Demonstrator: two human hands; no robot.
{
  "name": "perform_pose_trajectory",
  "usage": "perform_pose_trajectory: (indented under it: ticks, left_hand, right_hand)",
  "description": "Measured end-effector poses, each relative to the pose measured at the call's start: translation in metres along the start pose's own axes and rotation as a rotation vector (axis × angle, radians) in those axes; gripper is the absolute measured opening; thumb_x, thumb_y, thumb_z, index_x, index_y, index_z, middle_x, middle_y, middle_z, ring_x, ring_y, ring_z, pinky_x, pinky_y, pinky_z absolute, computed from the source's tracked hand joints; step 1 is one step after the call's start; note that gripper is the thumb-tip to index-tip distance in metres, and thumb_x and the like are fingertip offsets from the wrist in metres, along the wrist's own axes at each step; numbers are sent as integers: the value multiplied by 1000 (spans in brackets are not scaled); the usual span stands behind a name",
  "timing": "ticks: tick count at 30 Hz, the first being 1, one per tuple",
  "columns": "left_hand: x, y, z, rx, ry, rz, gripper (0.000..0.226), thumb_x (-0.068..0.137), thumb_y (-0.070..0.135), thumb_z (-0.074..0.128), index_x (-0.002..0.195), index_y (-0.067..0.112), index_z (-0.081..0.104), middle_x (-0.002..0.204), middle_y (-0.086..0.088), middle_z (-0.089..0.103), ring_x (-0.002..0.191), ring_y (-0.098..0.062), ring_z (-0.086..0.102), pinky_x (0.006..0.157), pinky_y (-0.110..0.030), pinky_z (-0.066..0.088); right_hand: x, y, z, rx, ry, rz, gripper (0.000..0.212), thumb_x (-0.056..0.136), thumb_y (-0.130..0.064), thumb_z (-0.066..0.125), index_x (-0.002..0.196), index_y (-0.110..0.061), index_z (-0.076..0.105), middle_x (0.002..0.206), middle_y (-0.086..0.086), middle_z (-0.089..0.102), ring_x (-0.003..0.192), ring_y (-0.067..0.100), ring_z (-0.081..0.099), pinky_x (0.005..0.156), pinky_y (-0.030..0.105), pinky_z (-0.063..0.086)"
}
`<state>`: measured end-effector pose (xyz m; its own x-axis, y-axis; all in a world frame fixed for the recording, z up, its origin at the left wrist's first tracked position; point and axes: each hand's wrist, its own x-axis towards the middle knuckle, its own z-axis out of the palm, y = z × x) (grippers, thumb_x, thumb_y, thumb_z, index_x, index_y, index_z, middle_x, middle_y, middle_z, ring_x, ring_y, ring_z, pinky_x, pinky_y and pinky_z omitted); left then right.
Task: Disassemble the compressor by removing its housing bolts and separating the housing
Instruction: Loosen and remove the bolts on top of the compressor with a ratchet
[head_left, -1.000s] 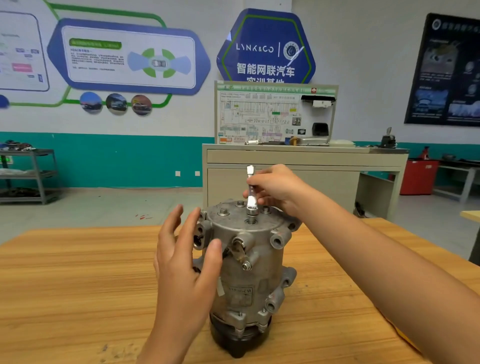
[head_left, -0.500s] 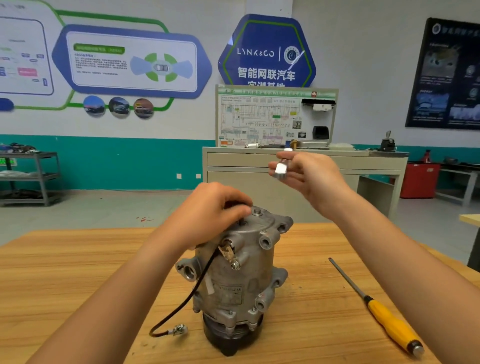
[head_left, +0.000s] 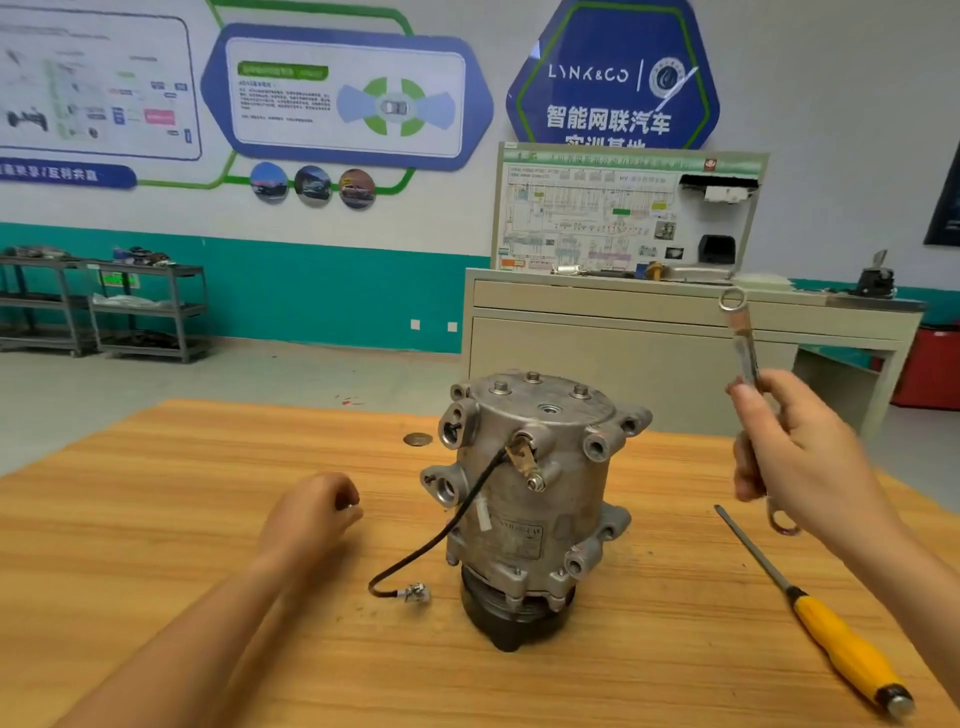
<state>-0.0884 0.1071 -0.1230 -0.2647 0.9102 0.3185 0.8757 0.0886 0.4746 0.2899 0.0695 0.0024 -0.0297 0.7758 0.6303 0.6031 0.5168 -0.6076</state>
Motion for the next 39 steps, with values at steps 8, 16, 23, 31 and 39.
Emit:
perform_pose_trajectory:
  ticks: [8, 16, 23, 31, 39]
  left_hand:
    - [16, -38, 29, 32, 70, -132, 11, 86, 23, 66, 87, 12, 64, 99, -3, 66, 85, -17, 58, 67, -25, 41]
    - [10, -75, 7, -164, 58, -218, 13, 78, 17, 75, 84, 7, 69, 100, -13, 68, 85, -21, 58, 72, -34, 45]
    - [11, 42, -32, -630, 275, 41, 30, 92, 33, 55, 121, 26, 55, 129, -1, 51, 112, -16, 50, 86, -33, 44]
    - [-20, 165, -49, -491, 124, 316, 50, 89, 45, 51, 135, 26, 46, 124, 9, 53, 110, -7, 47, 87, -22, 40]
    - [-28, 173, -43, -562, 283, 219, 36, 96, 19, 39, 128, 15, 57, 117, -11, 64, 102, -30, 58, 75, -31, 42]
  right_hand:
    - [-18, 1, 5, -99, -49, -36, 29, 89, -18, 55, 98, -45, 50, 57, -4, 57, 56, 13, 52, 50, 27, 39]
    - [-24, -8, -4, -331, -213, -71, 40, 94, -32, 42, 121, -58, 28, 55, -2, 57, 51, 11, 59, 52, 24, 50]
    - [-2, -32, -2, -774, -208, -152, 41, 99, -36, 27, 137, -48, 17, 67, -9, 48, 65, 12, 52, 51, 27, 44]
    - [11, -60, 9, -1106, -312, -147, 57, 91, -2, 36, 137, -34, 26, 65, -2, 33, 60, 19, 40, 43, 28, 36]
    - [1, -99, 16, -1261, -511, -338, 34, 89, 3, 40, 122, -6, 46, 86, 3, 44, 86, 27, 55, 51, 29, 30]
